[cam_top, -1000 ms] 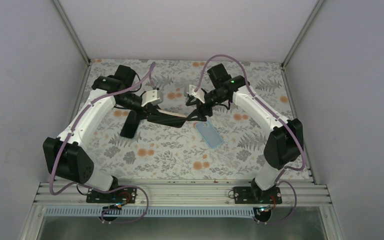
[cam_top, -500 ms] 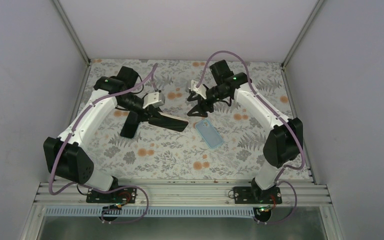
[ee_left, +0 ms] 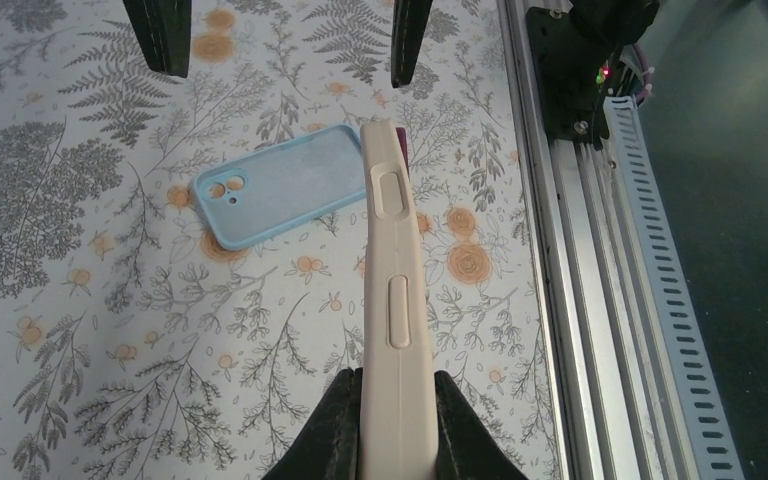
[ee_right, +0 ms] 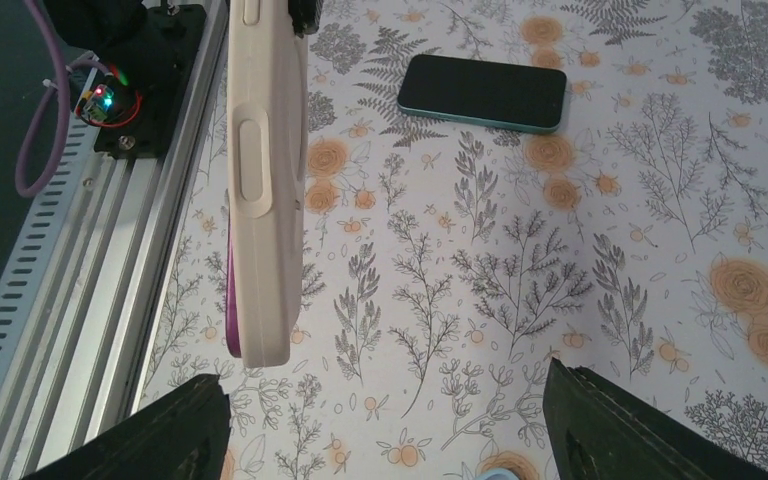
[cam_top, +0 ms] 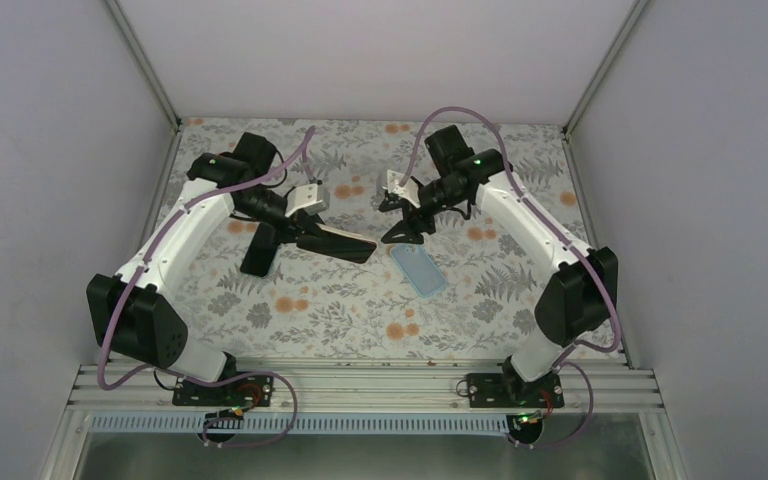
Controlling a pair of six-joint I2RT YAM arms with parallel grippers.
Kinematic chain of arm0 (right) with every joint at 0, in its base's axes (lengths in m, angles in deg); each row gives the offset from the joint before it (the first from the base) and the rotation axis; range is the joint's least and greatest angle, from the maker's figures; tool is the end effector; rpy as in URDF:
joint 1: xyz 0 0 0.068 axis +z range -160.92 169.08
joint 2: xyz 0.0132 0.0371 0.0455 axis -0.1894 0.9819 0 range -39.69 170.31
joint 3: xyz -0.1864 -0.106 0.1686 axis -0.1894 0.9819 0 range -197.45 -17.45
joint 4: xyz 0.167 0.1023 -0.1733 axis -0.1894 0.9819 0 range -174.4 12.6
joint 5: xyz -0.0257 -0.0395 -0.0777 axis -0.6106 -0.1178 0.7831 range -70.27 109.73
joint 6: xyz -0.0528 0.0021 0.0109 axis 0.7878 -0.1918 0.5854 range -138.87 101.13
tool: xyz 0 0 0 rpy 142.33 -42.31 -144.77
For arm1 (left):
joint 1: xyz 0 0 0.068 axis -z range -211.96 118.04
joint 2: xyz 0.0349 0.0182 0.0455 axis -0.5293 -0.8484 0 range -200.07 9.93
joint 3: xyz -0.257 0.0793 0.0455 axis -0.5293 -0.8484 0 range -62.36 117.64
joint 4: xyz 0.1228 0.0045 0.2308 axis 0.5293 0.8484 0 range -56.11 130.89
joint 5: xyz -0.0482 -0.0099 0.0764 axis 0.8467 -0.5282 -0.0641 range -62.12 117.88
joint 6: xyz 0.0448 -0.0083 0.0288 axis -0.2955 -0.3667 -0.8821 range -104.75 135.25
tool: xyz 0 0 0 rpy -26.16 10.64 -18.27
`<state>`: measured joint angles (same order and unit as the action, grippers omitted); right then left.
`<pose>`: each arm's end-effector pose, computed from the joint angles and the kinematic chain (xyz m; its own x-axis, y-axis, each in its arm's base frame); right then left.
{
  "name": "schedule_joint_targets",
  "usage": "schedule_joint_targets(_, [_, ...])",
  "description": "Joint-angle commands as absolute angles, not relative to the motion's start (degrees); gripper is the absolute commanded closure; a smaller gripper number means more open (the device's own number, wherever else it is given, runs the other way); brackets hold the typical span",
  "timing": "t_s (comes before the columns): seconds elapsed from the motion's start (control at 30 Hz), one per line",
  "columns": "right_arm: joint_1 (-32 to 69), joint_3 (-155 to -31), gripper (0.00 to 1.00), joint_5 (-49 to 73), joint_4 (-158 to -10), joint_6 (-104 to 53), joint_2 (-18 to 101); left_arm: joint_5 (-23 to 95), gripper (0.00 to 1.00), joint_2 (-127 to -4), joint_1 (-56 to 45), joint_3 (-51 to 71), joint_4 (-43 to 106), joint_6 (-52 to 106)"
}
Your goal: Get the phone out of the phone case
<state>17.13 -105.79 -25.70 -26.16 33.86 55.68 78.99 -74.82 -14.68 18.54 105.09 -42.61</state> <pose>0.2851 0.1807 0.3160 -0.0136 -0.6401 -0.7682 -0.9970 -0.0497 0.0590 0.2488 -0.1063 0.3267 -0.1704 0.6098 -0.7740 0.9824 0.0441 -0.1815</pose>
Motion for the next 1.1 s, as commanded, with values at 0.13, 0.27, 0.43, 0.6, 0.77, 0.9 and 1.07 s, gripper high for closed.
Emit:
schedule_joint_targets(0.13, [18.3, -105.0, 0.20, -28.4, -25.6, 34.8, 55.2, 81.8, 0.98, -73.7, -14.4, 19.3, 103.3, -42.7])
schedule_joint_targets(0.27, [19.3, -103.9, 0.20, -27.8, -27.9, 33.4, 55.2, 82.0, 0.98, -73.7, -14.4, 19.3, 103.2, -42.7])
schedule_joint_targets(0.43, [19.4, -104.0, 0.21, -27.7, -29.4, 32.4, 57.8, 82.2, 0.98, -73.6, -14.5, 19.3, 103.4, -42.7])
schedule_joint_targets(0.6, [18.6, -104.4, 0.22, -28.2, -30.0, 32.0, 57.6, 81.8, 0.98, -73.3, -14.4, 19.1, 103.6, -43.0])
schedule_joint_targets(0.77, [17.4, -104.8, 0.22, -29.0, -29.2, 32.5, 57.6, 81.8, 0.98, -73.1, -14.4, 19.0, 103.7, -43.0])
schedule_joint_targets(0.9, [17.2, -105.1, 0.22, -29.1, -28.7, 32.9, 57.7, 82.1, 0.98, -73.2, -14.3, 19.2, 103.7, -43.0])
schedule_joint_targets(1.07, [17.2, -105.7, 0.22, -29.1, -28.5, 33.0, 58.1, 82.1, 0.98, -73.2, -14.3, 19.2, 103.8, -42.9])
